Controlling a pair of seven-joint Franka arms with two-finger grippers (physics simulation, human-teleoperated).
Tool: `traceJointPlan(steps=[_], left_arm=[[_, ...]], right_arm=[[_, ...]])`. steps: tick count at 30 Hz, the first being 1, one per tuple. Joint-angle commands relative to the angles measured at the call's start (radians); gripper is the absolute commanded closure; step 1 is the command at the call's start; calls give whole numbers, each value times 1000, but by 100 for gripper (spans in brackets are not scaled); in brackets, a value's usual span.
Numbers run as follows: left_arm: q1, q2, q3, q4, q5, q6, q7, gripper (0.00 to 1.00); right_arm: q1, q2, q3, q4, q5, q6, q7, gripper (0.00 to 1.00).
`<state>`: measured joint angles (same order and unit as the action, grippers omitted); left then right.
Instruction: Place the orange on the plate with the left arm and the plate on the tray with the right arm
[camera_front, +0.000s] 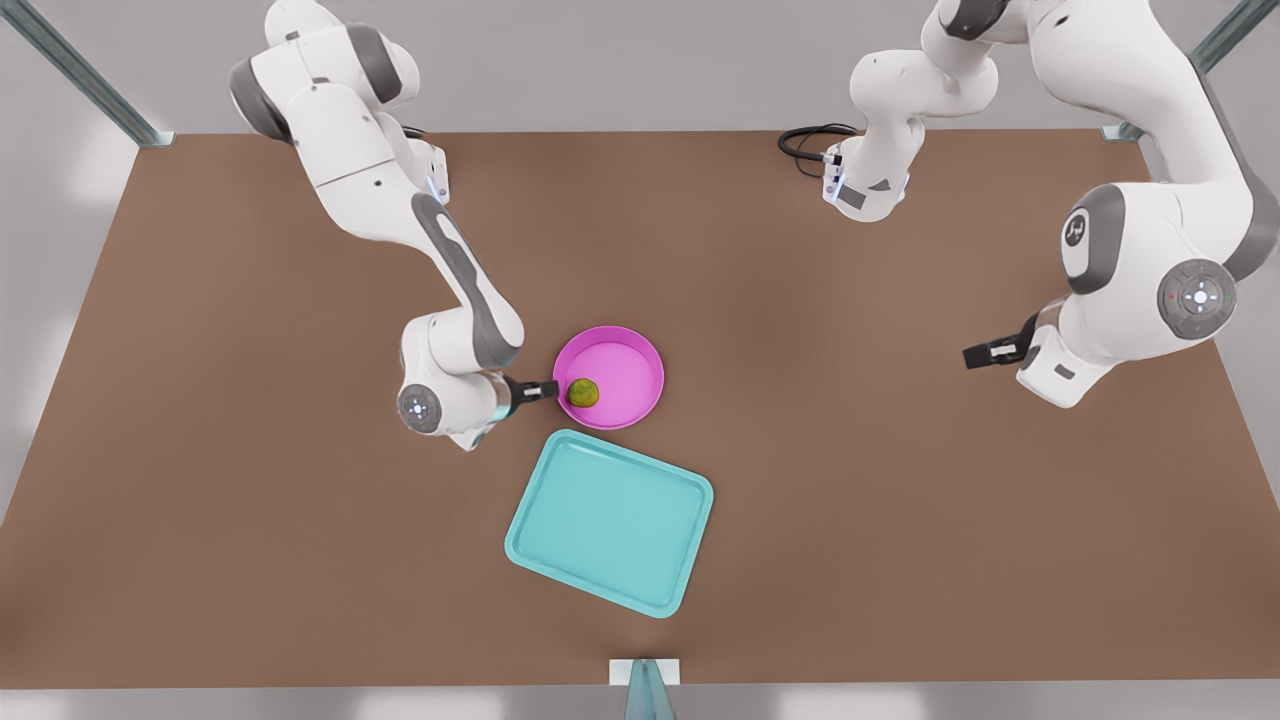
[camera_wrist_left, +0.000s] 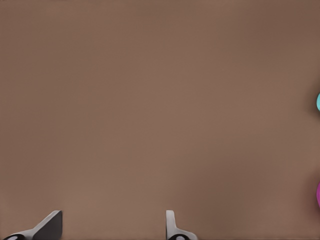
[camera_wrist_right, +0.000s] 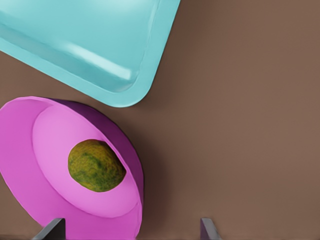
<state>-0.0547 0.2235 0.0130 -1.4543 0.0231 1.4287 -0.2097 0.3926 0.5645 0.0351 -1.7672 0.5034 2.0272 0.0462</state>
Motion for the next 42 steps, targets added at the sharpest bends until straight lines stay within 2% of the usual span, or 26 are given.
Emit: traceJointPlan(steps=[1,6,10,16,29,34,35,36,37,42], left_arm=[[-7,4,-7,3,0,-20,119,0],[-8,11,-7,9,-37,-54,119,0],[-7,17,-2,12,-35,-43,121,0],[-10,8,-5,12,-37,-59,122,0],[-7,19,-5,25,-37,-54,121,0],[-7,17,-4,26,-37,-57,121,0],[-7,19,-4,26,-37,-57,122,0],[-7,19,-4,26,-37,-56,121,0],[-7,19,-4,26,-37,-56,121,0],[-7,19,-4,26,-37,-56,121,0]], right_arm=[[2,9,0,-5,1,18,-292,0],[3,-17,23,-66,3,56,-316,0],[3,-37,83,-187,18,228,-328,0],[3,-9,117,-175,122,243,-324,0],[2,18,120,-175,122,255,-332,0],[-3,38,118,-175,122,254,-362,11],[-3,38,118,-173,122,254,-365,25],[-3,38,118,-173,121,254,-365,31],[-3,38,118,-172,121,252,-365,33],[-9,35,118,-161,121,228,-364,54]])
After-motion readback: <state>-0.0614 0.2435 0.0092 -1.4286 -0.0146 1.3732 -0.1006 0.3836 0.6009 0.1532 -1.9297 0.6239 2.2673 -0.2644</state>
